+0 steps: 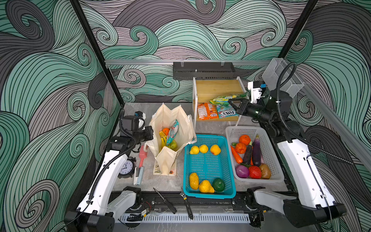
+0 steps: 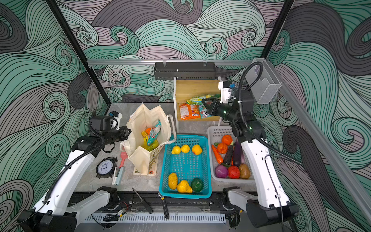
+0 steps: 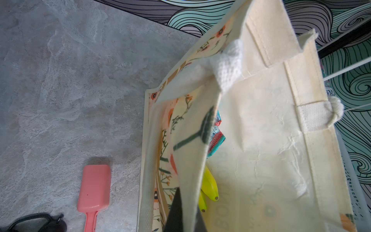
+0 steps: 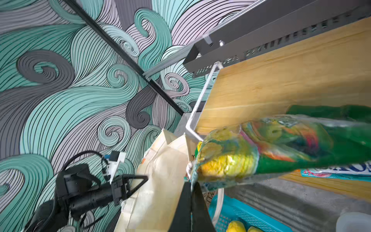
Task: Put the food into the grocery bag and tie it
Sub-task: 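Pull the green candy bag off the shelf and carry it over the tote bag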
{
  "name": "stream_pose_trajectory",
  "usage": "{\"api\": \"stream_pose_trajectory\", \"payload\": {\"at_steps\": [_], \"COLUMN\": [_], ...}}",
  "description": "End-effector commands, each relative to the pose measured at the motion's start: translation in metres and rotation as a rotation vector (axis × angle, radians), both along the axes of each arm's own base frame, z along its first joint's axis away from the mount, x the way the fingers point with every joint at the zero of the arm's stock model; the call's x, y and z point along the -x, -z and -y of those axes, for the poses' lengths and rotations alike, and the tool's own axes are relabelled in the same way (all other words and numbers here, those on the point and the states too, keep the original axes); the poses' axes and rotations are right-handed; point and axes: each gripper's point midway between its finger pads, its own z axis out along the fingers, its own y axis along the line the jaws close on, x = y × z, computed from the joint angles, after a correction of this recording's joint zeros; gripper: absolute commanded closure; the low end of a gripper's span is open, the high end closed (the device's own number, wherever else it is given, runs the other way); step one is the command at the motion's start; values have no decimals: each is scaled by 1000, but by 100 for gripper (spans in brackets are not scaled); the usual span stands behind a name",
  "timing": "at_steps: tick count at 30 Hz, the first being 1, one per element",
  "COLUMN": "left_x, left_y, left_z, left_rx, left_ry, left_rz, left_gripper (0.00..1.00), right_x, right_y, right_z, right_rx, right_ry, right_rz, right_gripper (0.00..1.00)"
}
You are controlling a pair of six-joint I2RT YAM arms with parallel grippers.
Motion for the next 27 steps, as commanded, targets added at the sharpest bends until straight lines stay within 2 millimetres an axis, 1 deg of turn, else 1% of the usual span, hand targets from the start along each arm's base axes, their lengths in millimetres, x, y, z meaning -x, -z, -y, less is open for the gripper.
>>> {"api": "stream_pose_trajectory", "payload": {"at_steps": [1, 3, 6, 13, 15, 17, 22, 24, 27], "left_x": [7, 7, 8, 7, 7, 7, 7, 7, 7], "left_y": [7, 7, 7, 8, 8, 8, 9, 9, 9], "left_z": [3, 3, 3, 3, 3, 4, 5, 6, 6], "left_rx": [25, 25, 24, 25, 25, 27, 35, 36, 40], "left_ry": [14, 14, 12, 10, 12, 13, 20, 20, 22], "left_rz": [-41, -41, -43, -45, -45, -47, -49, -48, -51], "left_gripper": [100, 100, 100, 100, 100, 100, 100, 100, 100], "right_x": [23, 31, 44, 61, 64, 66, 76, 82, 85], "right_y": [-9, -7, -1, 24, 28, 28, 20, 16, 12], "right_z": [-8, -18, -40, -98, -113, -127, -161, -172, -183], "right_rx": [24, 19, 8, 69, 82, 92, 118, 129, 146], "right_ry": [-13, -42, -106, -220, -249, -275, -349, -368, -369], "right_rz": [48, 38, 27, -2, -4, -4, 21, 42, 70], "right_gripper": [100, 100, 100, 100, 100, 100, 100, 100, 100]}}
